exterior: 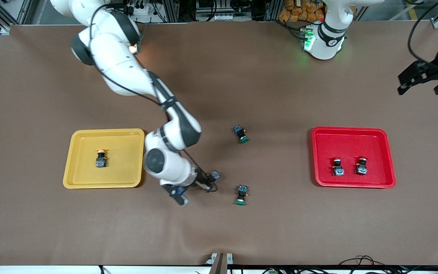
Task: Place red and yellow buttons in trays
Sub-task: 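Raise the left gripper to rest while the right gripper lifts the yellow button, then lower the yellow button into the yellow tray and open the right gripper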
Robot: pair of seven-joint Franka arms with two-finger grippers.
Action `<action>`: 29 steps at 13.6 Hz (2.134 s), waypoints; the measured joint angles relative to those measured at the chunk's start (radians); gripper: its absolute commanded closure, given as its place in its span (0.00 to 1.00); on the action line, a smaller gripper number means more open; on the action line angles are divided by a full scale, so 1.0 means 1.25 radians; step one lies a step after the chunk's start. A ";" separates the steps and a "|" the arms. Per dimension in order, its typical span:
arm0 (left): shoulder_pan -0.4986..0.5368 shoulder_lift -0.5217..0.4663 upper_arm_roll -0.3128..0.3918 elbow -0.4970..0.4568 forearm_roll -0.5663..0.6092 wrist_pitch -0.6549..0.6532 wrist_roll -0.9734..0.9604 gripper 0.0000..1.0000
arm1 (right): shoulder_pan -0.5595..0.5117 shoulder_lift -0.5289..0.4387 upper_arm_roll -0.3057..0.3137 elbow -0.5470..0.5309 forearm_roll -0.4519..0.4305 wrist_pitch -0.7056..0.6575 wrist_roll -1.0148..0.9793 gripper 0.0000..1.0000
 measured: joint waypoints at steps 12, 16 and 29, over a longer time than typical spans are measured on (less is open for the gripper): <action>0.001 0.052 0.001 0.080 -0.022 -0.012 0.001 0.00 | -0.293 -0.101 0.051 -0.022 -0.059 -0.472 -0.651 1.00; 0.004 0.060 0.002 0.100 -0.022 -0.012 0.001 0.00 | -0.325 -0.112 0.049 -0.099 -0.127 -0.467 -0.794 1.00; -0.005 0.065 -0.005 0.111 -0.022 -0.012 0.001 0.00 | -0.411 -0.175 0.060 -0.314 -0.045 -0.298 -0.969 0.00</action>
